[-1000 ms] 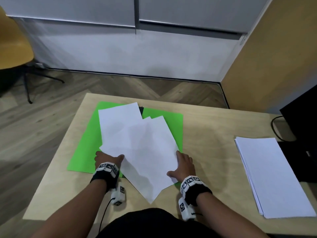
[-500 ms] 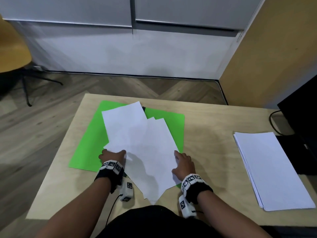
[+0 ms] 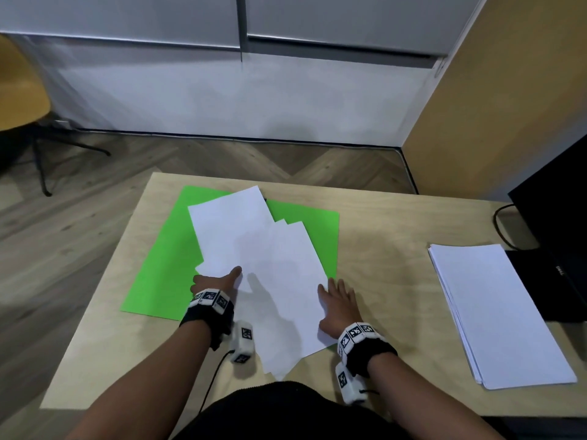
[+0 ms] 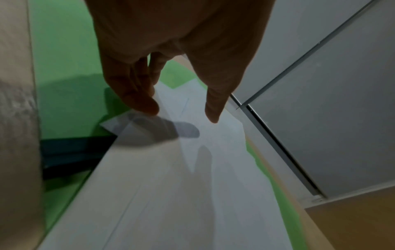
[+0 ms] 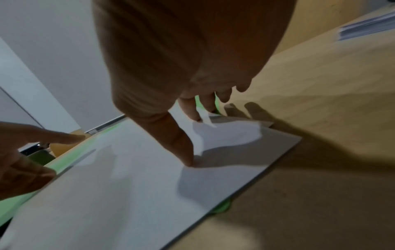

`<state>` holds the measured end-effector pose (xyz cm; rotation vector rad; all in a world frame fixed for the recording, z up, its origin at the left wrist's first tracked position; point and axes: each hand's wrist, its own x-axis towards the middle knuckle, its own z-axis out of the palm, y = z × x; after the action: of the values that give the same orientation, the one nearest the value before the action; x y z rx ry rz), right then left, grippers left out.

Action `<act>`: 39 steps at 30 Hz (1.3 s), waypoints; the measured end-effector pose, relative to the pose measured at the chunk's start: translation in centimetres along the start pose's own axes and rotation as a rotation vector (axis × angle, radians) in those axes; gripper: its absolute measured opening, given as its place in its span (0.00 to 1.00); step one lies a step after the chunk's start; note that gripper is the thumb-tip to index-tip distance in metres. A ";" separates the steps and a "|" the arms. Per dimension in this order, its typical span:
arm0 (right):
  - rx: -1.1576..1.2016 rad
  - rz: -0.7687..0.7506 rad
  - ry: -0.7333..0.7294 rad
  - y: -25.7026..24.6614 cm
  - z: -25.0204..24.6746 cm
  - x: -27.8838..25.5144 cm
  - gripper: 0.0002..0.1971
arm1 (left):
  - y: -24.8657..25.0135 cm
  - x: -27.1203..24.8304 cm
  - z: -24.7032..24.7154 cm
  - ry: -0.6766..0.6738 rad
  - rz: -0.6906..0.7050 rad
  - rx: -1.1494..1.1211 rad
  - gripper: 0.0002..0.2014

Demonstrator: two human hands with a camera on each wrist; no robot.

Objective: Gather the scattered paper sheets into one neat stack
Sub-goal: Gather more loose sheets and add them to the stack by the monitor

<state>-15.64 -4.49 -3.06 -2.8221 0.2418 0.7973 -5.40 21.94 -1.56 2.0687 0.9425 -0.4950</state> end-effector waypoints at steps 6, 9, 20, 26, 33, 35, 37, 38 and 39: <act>0.015 -0.138 -0.041 0.5 0.0 -0.1 0.46 | -0.4 -0.5 0.4 -0.058 0.191 0.039 0.41; 0.033 -0.180 -0.051 0.6 0.0 0.0 0.44 | -0.3 -1.3 0.5 0.144 0.222 0.175 0.36; 0.466 0.091 0.144 -1.6 -0.9 1.9 0.53 | 1.5 -1.9 1.1 0.049 0.058 0.074 0.50; 0.575 0.185 0.096 -2.3 -1.9 3.6 0.55 | 0.8 -1.6 1.5 0.020 0.091 -0.025 0.46; 0.622 0.208 0.052 -2.3 -1.4 3.6 0.50 | -0.1 -2.8 2.6 -0.074 0.130 0.004 0.34; 0.615 0.222 0.049 -2.4 -1.3 3.5 0.45 | -0.3 -2.9 2.7 -0.021 0.145 0.120 0.32; 0.605 0.235 0.055 -2.6 -1.3 3.3 0.40 | -0.5 -3.0 2.9 0.036 0.153 0.235 0.27; 0.604 0.240 0.055 -2.7 -1.4 3.2 0.39 | -0.5 -3.2 2.9 0.043 0.160 0.255 0.27; 0.604 0.244 0.050 -2.8 -1.5 3.1 0.39 | -0.5 -3.4 3.0 0.038 0.165 0.269 0.29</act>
<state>-11.69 -2.41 -3.07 -2.2640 0.7122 0.5710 -8.04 18.27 -1.57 2.3827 0.7503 -0.5190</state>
